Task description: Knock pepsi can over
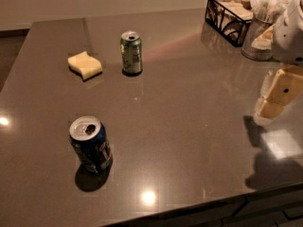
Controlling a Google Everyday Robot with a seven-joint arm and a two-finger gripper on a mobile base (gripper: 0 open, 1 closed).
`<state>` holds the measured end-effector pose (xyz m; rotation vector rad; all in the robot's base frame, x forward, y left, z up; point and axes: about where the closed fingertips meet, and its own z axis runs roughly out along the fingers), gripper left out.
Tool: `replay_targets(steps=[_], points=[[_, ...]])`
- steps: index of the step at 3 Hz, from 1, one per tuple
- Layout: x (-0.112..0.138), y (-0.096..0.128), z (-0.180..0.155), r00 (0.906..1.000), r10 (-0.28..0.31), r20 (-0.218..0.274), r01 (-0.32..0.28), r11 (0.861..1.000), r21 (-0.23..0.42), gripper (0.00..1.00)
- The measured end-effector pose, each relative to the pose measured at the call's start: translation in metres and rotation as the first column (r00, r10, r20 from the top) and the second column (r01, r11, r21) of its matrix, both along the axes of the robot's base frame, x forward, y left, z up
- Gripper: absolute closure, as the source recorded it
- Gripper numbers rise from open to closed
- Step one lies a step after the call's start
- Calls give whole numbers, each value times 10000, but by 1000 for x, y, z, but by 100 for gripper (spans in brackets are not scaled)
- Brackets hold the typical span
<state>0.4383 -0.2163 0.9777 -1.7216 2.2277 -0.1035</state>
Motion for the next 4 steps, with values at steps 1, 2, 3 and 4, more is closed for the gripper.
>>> replay_targets(steps=[1,2,3,4], points=[[0,1,0,10000,49,-39,-49,10000,75,0],[-1,11,0,9984,446,-335,-423,9968,679,0],[-19,38,-10,9906,1340,-280,-1269,9758,1778,0],[-43,82,-24,9743,2249,115,-2169,9238,3156,0]])
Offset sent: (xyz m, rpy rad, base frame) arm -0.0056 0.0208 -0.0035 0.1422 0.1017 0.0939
